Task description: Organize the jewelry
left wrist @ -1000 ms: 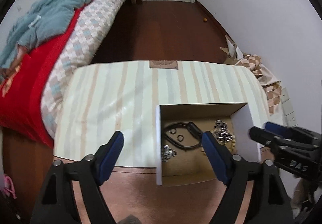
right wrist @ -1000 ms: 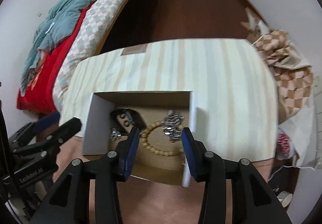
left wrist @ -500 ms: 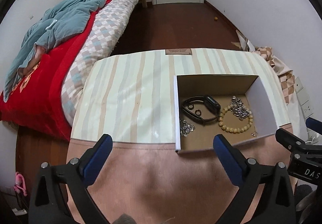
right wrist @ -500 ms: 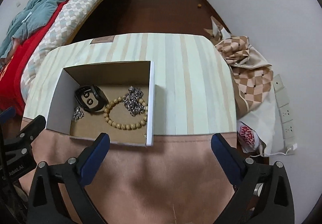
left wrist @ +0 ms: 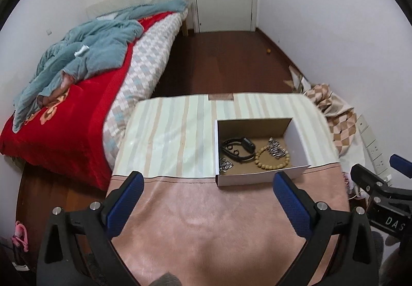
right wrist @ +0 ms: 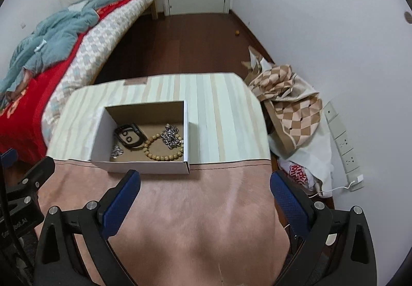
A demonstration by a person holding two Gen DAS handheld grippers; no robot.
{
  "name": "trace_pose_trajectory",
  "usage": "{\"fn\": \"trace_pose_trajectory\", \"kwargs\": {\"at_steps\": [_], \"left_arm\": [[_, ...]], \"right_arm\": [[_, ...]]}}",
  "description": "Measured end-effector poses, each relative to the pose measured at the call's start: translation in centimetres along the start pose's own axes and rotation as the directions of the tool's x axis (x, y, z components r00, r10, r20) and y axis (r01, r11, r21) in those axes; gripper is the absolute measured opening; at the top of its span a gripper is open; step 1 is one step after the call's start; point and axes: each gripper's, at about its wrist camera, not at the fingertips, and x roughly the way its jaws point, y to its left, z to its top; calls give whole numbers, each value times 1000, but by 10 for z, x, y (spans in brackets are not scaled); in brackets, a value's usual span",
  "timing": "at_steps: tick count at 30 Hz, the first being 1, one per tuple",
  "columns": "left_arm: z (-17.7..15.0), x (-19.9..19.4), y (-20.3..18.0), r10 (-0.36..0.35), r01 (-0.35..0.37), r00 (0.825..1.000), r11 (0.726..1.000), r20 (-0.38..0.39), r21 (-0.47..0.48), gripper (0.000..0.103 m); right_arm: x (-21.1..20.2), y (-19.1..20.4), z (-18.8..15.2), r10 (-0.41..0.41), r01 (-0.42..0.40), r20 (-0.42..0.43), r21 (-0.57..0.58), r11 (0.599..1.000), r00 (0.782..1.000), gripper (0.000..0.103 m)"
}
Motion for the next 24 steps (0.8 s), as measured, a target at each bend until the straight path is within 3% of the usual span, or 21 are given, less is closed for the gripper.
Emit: {"fn": "trace_pose_trajectory", "kwargs": {"at_steps": [7, 14, 24], "left_arm": [[0, -63, 2, -14, 15, 998, 1000, 59, -6, 102], [3, -103, 5, -24, 26, 998, 999, 61, -30, 102], [6, -137, 9, -39, 41, 999, 997, 38, -59, 102]], "right_arm": [[-86, -7, -10, 2, -2, 105, -3, 1000, 995, 102], [-156, -9, -11, 3, -1, 184, -8, 1000, 983, 102], [-207, -6, -9, 7, 0, 198, -36, 999, 980, 102]]}}
